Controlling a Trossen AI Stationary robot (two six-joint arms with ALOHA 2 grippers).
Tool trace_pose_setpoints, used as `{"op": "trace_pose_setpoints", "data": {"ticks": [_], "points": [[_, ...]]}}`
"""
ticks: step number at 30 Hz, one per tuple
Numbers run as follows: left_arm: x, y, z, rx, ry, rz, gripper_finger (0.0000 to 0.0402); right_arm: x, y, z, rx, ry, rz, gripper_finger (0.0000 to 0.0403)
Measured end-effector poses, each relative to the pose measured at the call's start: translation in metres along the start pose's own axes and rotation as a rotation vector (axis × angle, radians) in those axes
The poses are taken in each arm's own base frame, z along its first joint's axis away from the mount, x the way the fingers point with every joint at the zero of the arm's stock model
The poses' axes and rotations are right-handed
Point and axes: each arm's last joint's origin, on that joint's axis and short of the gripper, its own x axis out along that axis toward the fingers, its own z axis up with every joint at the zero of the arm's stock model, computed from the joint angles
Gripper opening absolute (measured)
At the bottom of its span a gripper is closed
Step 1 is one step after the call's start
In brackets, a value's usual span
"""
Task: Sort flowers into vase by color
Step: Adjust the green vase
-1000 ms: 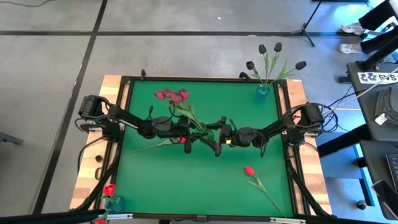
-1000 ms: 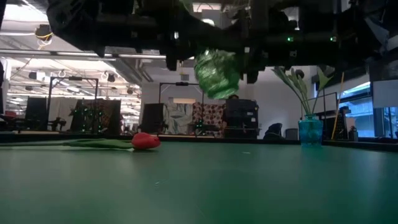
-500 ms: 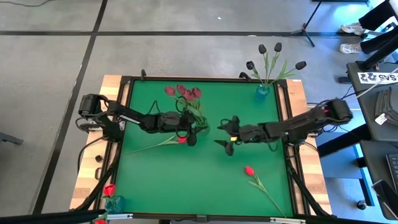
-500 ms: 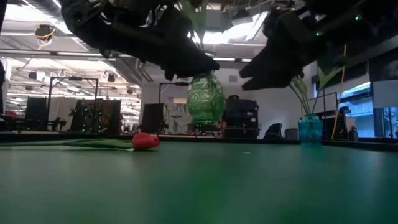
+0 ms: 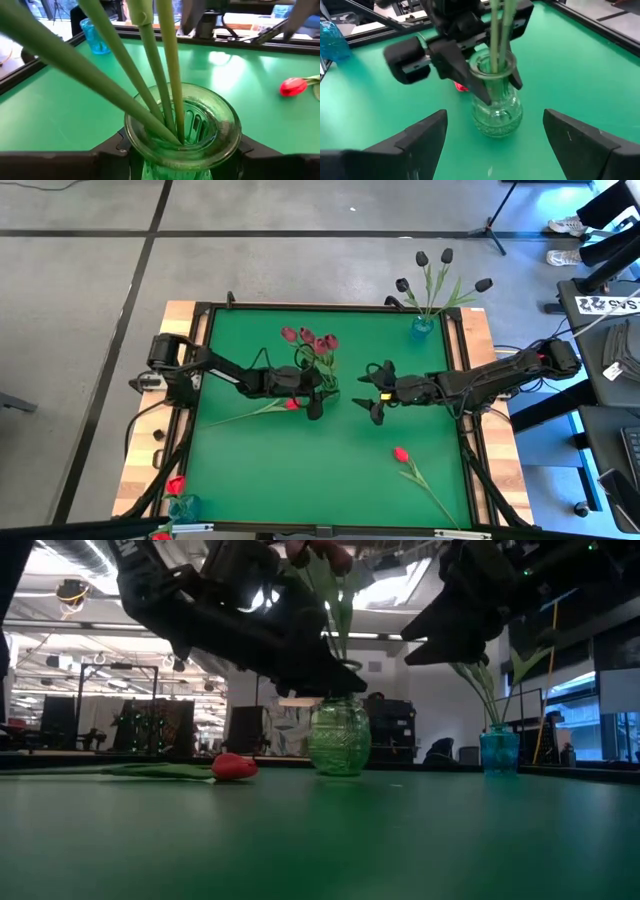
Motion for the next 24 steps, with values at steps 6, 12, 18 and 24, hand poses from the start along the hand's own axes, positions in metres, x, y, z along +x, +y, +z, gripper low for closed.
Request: {"op": "trace_pose_setpoints", "data": {"ticks": [6, 12, 18, 24], "points": [[0.000, 0.000, 0.000, 0.001, 0.002, -0.003, 0.0229, 0.000, 0.000, -0.001, 0.001, 0.008, -0.002, 0.0328], [0.000, -0.001, -0.001, 0.000, 0.021, -0.004, 0.0242, 0.000, 0.000, -0.001, 0.002, 0.011, -0.002, 0.0328], [-0.011, 0.003, 0.003, 0.040, 0.112, 0.048, 0.0244, 0.000, -0.002, -0.006, 0.053, 0.061, -0.005, 0.0328], [-0.015, 0.003, 0.005, 0.046, 0.144, 0.010, 0.0244, 0.000, -0.002, -0.007, 0.059, 0.074, -0.009, 0.0328]]}}
